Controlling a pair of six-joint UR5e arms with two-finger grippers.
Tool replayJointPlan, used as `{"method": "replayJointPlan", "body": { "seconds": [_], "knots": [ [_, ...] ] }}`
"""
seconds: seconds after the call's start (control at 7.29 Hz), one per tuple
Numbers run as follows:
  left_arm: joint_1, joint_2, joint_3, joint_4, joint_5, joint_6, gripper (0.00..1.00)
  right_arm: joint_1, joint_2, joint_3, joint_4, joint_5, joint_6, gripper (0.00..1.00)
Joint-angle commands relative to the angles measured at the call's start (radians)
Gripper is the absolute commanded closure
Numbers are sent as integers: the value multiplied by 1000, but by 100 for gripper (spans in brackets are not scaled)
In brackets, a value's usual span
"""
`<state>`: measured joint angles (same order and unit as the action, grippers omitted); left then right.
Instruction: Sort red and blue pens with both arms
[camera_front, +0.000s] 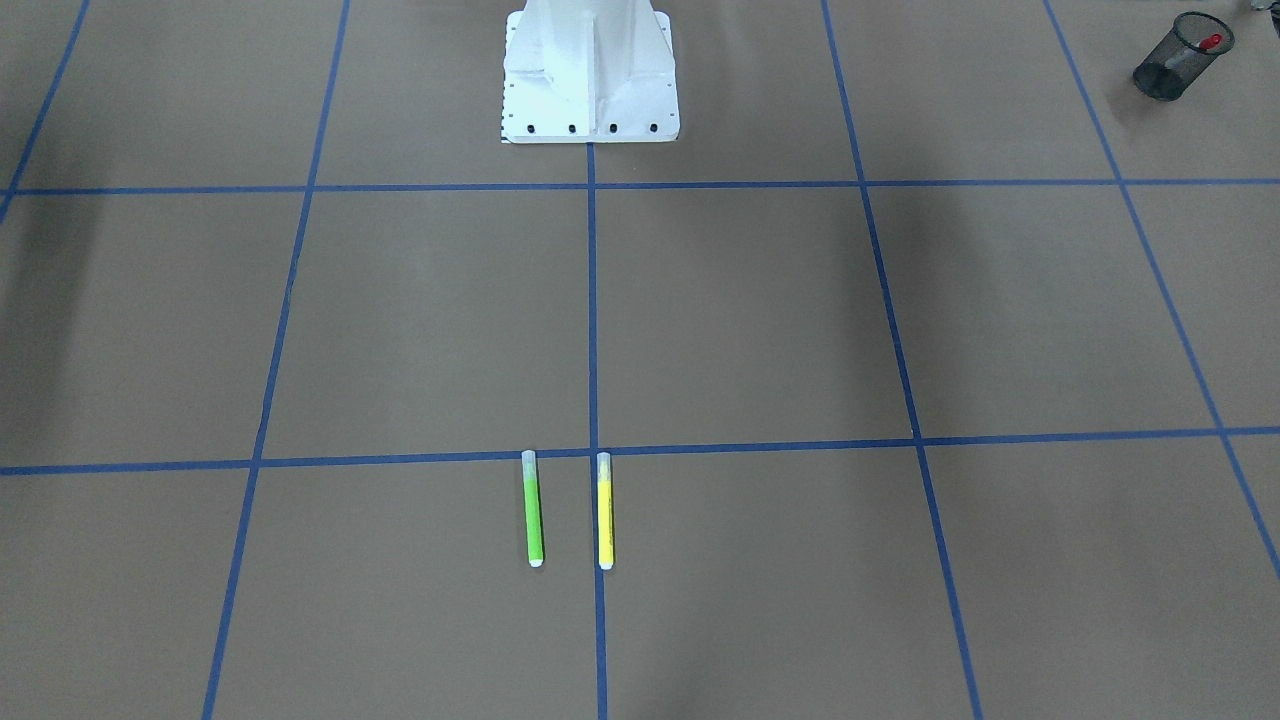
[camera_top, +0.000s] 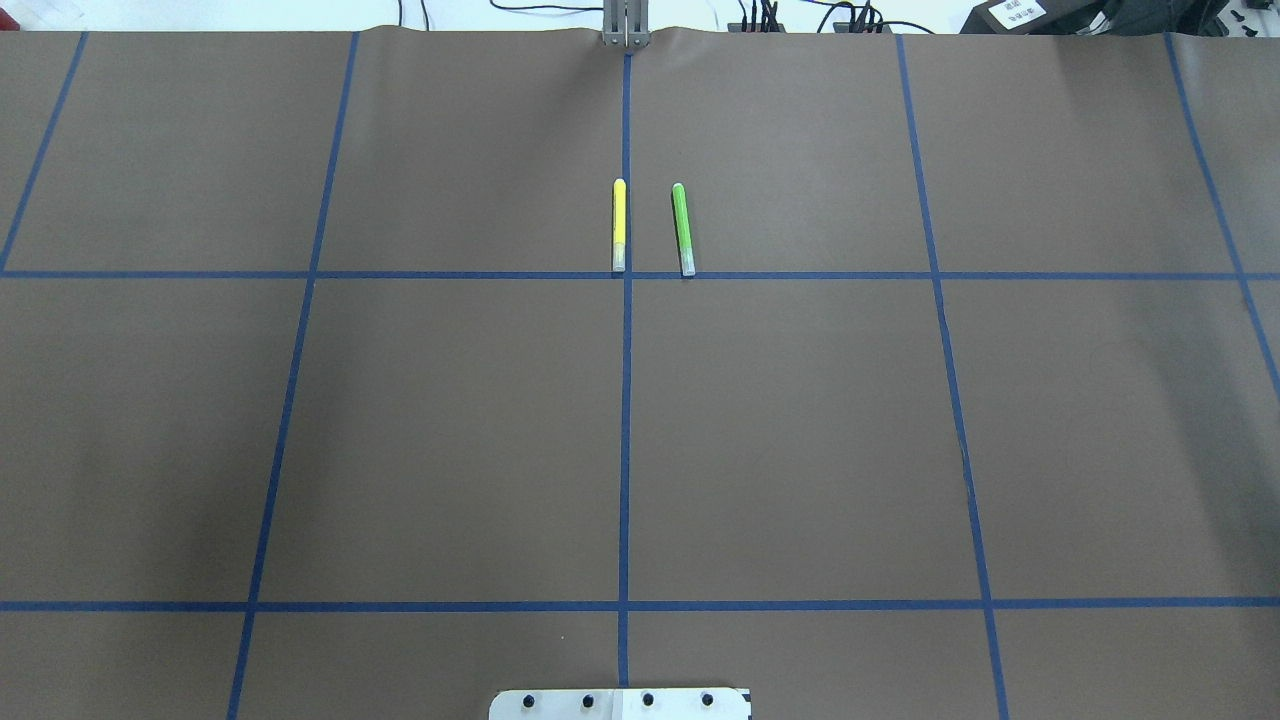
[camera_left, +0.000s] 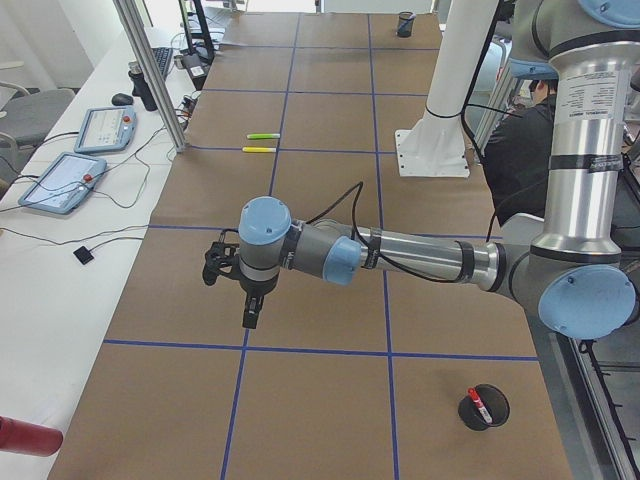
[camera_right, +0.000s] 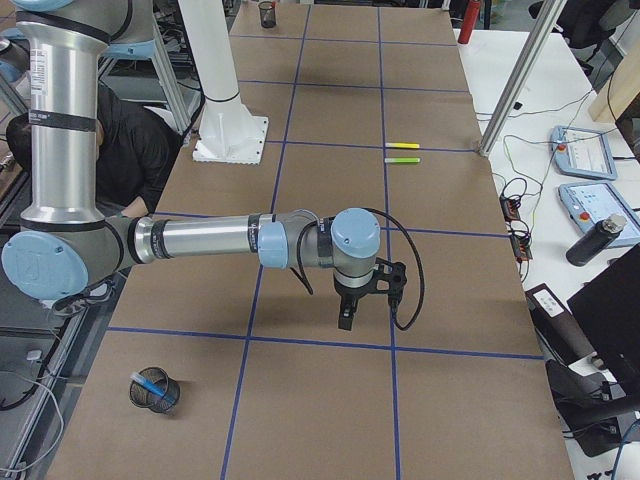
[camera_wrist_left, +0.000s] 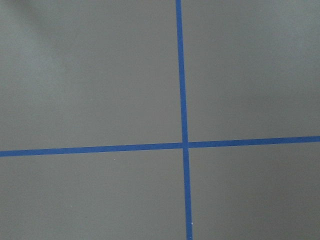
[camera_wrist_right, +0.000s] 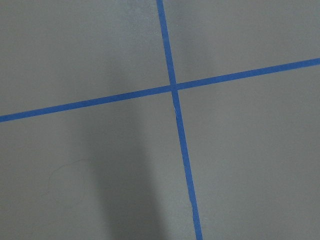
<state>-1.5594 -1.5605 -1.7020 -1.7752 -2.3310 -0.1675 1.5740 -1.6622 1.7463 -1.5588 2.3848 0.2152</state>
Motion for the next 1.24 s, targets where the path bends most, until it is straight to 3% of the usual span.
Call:
{"method": "replayJointPlan", "body": {
  "seconds": [0.0, 1.1],
  "knots": [
    [4, 5, 18, -33, 1, -4, 0, 0, -2, -66, 85, -4, 3, 0],
    [2, 36, 25, -18, 1, -7, 0, 0, 4, -57, 112, 1, 16, 0]
  ]
}}
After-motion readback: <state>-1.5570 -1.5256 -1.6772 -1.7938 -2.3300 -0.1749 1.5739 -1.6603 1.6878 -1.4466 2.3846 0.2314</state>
